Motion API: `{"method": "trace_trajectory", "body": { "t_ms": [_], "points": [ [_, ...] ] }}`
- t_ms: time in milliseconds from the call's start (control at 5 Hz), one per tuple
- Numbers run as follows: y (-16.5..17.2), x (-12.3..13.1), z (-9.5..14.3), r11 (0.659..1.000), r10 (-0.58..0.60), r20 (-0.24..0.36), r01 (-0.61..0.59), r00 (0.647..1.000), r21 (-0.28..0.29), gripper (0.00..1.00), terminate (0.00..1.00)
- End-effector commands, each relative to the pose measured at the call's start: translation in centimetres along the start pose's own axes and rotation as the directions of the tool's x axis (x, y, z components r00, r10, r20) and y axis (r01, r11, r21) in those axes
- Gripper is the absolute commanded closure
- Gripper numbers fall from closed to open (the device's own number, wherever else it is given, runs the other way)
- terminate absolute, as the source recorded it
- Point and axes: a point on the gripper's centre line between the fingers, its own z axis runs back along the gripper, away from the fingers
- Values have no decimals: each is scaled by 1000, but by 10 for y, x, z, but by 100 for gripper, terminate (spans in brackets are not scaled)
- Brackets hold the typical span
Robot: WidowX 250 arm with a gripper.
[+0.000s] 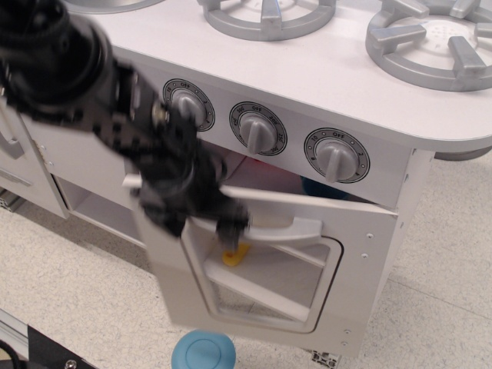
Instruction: Close oven
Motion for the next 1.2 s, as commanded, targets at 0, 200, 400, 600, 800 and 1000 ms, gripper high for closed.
{"method": "trace_trajectory", "body": {
  "t_ms": [0,200,400,600,800,1000],
  "points": [
    [7,48,-8,998,28,69,-32,997,60,0,0],
    [7,47,2,1000,18,52,-19,998,20,0,0],
    [7,47,7,1000,24,57,-24,998,-1,0,0],
    [9,51,8,999,39,35,-39,999,-12,0,0],
    [9,40,21,1000,11,5,-11,1000,-29,0,0],
    [12,26,38,999,-49,-62,48,997,-10,0,0]
  ]
}}
